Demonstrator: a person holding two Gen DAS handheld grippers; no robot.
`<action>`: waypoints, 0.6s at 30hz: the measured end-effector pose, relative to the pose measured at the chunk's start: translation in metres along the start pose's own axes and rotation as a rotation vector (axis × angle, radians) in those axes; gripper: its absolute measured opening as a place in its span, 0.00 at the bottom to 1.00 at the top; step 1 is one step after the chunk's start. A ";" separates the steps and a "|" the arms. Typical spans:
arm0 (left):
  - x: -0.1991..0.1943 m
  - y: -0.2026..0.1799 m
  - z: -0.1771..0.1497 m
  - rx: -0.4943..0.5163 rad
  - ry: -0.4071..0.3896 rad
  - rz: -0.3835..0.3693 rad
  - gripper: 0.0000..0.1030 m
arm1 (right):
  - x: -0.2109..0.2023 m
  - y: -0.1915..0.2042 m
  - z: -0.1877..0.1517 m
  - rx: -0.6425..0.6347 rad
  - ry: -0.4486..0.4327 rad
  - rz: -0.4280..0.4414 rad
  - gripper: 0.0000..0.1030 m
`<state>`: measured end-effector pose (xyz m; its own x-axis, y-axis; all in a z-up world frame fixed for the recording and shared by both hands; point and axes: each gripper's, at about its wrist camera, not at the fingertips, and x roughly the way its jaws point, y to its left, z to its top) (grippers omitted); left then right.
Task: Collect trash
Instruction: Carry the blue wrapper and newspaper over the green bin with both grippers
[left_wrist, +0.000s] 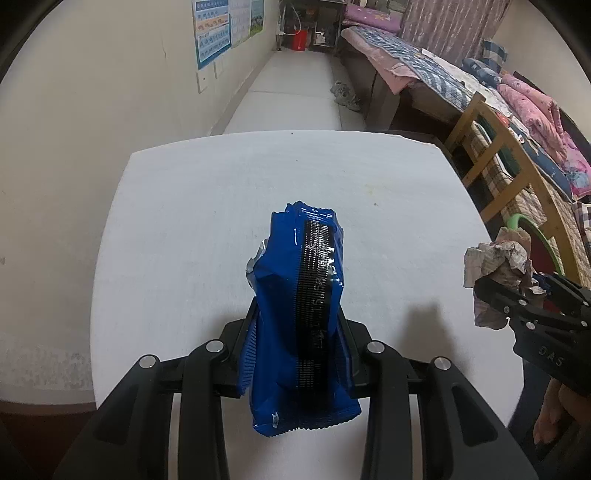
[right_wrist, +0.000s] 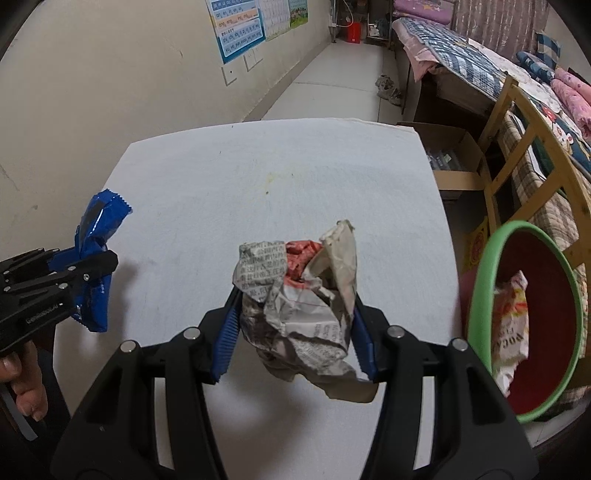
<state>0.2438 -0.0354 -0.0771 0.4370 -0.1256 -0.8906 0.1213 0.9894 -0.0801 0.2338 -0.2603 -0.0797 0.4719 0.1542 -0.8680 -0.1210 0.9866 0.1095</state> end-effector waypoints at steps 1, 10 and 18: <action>-0.003 -0.001 -0.003 0.004 -0.002 0.000 0.32 | -0.003 -0.001 -0.003 0.002 -0.002 -0.001 0.50; -0.027 -0.022 -0.015 0.032 -0.031 -0.005 0.32 | -0.028 -0.013 -0.021 0.006 -0.024 -0.014 0.50; -0.035 -0.055 -0.010 0.073 -0.045 -0.028 0.32 | -0.044 -0.042 -0.026 0.044 -0.045 -0.035 0.50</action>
<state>0.2135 -0.0844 -0.0462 0.4720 -0.1581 -0.8673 0.1981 0.9776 -0.0704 0.1951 -0.3096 -0.0590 0.5145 0.1208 -0.8490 -0.0660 0.9927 0.1012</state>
